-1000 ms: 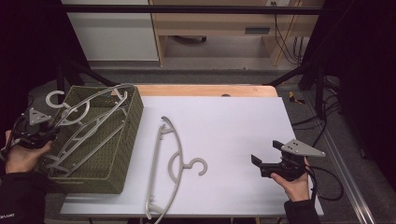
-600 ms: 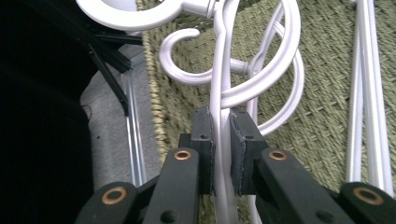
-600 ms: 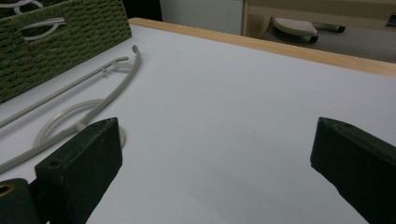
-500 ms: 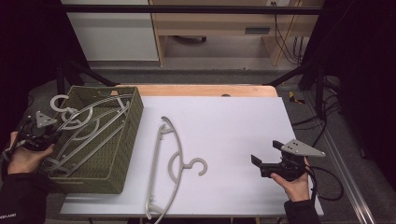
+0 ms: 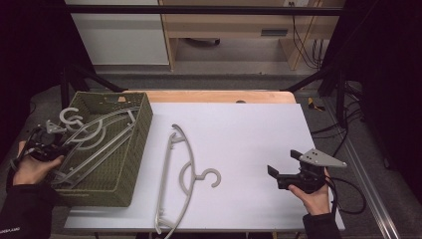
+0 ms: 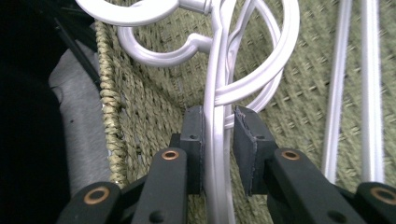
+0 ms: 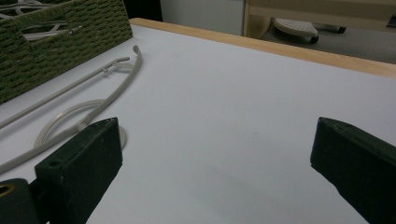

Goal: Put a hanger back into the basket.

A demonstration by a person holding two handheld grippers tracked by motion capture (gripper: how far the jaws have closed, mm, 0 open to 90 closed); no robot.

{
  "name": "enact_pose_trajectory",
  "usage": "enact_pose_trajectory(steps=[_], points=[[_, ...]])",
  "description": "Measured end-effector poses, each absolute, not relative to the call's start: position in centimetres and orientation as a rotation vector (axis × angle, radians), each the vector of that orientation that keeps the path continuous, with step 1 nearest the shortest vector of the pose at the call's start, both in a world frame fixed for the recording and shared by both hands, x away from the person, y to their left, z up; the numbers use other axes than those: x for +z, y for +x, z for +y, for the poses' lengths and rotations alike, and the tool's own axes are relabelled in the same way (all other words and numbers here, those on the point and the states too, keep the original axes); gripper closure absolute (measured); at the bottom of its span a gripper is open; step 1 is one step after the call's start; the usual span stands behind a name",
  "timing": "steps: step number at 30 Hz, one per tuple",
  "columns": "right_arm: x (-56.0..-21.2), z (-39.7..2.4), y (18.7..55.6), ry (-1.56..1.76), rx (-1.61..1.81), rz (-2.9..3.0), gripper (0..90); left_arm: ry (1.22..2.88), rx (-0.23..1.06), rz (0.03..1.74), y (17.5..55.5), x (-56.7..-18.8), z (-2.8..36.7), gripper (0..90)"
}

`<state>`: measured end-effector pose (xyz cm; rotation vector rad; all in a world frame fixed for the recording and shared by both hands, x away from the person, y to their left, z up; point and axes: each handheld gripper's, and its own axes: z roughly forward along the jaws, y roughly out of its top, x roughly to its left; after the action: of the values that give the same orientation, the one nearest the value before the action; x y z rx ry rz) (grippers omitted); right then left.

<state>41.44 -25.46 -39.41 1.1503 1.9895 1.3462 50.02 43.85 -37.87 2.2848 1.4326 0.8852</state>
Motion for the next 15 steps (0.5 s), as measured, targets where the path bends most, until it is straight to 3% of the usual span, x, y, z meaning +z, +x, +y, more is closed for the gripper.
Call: enact_pose_trajectory(steps=[9, 15], points=[[-39.3, -25.5, 41.4, 1.147, 1.348, 1.989, 2.7, 2.184, 0.882, 1.435, 49.3, -36.7, 43.1, 65.6], [-39.3, -25.4, 41.3, 1.148, 1.35, 1.988, 2.7, 2.062, 0.867, 1.337, 47.8, -35.2, 41.6, 58.4]])
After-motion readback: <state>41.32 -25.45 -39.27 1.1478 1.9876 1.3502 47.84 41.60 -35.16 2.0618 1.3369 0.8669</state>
